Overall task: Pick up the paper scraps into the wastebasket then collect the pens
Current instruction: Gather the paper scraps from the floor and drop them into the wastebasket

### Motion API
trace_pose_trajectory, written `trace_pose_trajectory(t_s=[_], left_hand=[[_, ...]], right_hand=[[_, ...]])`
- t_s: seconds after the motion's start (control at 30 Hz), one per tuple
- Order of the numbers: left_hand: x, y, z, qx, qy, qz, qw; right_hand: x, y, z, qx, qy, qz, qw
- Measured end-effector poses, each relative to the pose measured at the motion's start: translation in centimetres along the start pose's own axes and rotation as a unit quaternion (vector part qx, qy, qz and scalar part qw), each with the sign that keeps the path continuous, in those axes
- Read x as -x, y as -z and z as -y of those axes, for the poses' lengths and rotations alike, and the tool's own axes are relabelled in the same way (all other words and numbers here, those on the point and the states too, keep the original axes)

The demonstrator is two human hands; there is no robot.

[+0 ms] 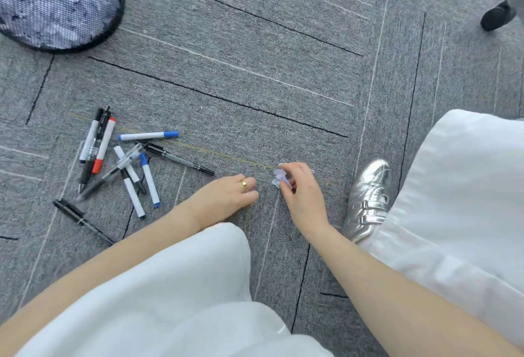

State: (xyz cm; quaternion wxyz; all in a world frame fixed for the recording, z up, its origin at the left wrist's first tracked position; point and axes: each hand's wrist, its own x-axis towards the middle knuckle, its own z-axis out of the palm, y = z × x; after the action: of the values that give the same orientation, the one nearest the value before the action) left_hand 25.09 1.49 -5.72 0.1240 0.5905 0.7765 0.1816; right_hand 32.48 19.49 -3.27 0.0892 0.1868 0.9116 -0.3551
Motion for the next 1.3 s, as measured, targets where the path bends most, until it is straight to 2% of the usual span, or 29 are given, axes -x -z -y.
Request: trace_pose_trajectory(t_s=[0.17,0.23,0.3,0.37,0.47,0.57,0.63,0.87,0.97,1.07,1.2,1.3], left_hand=[[-0.4,0.7,-0.6,0.033,0.044,0.035,0.998],[-0.8,0.6,-0.8,0.074,0.102,0.041,0.991],[-1.2,0.7,-0.9,0.113,0.202,0.033,0.972],[-1.4,1.3,-0.7,0.173,0.312,-0.006,0.934],[-1.5,2.9,-0.1,0.273,0.432,-0.106,0.853],[-2.1,4.3,0.4,0.337,0.49,-0.15,0.79],[-2.6,4.9,0.5,0.358,0.494,-0.154,0.777],[-1.5,4.3,-1.1,0.304,0.417,-0.037,0.856],[-0.2,3.2,-1.4,0.264,0.382,0.01,0.885],[0.6,2.7,-1.5,0.237,0.364,0.055,0.899],[0.5,2.5,-1.8,0.218,0.363,0.065,0.904],[0.7,2.2,-1.8,0.185,0.326,0.082,0.923]], right_hand=[[0.2,-0.2,0.1,0.042,-0.003,-0.011,0.999],[0.1,0.1,0.2,0.064,0.001,-0.004,0.998],[-0.2,0.5,0.4,0.089,-0.007,0.005,0.996],[-0.6,0.9,0.7,0.039,-0.057,-0.013,0.998],[-0.9,1.6,0.7,-0.098,-0.156,-0.094,0.978],[-0.6,2.0,0.2,-0.119,-0.194,-0.135,0.964],[-0.4,1.9,-0.1,-0.111,-0.205,-0.138,0.963],[-0.8,1.8,-0.7,-0.013,-0.169,-0.106,0.98],[-0.7,1.7,-0.6,-0.004,-0.159,-0.11,0.981],[-0.7,1.6,-0.8,0.011,-0.145,-0.107,0.984],[-0.6,1.5,-0.9,0.031,-0.136,-0.103,0.985],[-1.0,1.0,-0.8,0.011,-0.164,-0.122,0.979]])
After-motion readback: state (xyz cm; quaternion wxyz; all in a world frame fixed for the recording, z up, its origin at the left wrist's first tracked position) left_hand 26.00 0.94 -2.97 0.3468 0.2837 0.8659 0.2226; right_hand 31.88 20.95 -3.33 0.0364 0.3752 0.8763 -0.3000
